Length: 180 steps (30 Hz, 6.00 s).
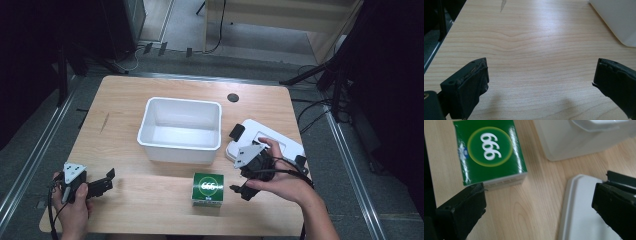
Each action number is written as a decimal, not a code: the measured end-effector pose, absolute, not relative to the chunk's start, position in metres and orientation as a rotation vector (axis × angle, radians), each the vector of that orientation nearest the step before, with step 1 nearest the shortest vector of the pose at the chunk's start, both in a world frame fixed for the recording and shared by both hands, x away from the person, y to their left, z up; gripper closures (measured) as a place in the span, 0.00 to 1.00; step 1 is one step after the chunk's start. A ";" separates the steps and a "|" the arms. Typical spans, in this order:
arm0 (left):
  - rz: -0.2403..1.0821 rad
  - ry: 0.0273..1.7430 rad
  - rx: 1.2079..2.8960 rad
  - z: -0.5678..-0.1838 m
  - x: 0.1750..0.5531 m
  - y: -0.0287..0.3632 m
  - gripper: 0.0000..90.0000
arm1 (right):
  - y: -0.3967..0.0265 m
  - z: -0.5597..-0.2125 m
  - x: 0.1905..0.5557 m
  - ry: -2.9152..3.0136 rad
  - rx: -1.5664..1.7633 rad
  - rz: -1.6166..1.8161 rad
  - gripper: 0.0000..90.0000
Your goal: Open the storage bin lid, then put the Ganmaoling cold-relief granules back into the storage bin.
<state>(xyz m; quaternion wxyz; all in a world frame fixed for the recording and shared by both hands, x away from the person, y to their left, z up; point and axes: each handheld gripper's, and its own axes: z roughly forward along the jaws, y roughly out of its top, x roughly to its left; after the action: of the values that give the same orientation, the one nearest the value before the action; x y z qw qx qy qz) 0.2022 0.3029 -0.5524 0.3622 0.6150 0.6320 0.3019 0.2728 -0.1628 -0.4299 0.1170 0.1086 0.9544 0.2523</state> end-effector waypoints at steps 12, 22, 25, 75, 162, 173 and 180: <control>0.774 1.623 1.580 -0.552 0.202 0.303 0.00 | -0.126 -0.444 0.259 2.850 0.196 0.727 0.00; 0.773 1.618 1.577 -0.552 0.201 0.304 0.00 | -0.108 -0.452 0.253 2.897 0.125 0.687 0.00; 0.769 1.614 1.578 -0.552 0.201 0.304 0.00 | -0.105 -0.455 0.253 2.911 0.120 0.681 0.00; 0.769 1.617 1.568 -0.552 0.201 0.305 0.00 | -0.081 -0.444 0.263 2.998 -0.053 0.536 0.18; 0.760 1.617 1.558 -0.552 0.201 0.306 0.00 | -0.039 -0.324 0.380 2.879 -0.125 0.491 0.18; 0.761 1.614 1.556 -0.552 0.201 0.306 0.00 | -0.035 -0.347 0.394 2.861 -0.102 0.451 0.18; 0.763 1.614 1.555 -0.552 0.200 0.306 0.00 | -0.038 -0.366 0.400 2.867 -0.073 0.439 0.18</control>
<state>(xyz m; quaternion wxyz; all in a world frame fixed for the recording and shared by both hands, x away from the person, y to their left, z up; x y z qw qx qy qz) 0.2005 0.3055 -0.5522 0.3773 0.6083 0.6314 0.2983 0.4001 -0.0376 -0.3659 0.1200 -0.0250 0.9810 0.1503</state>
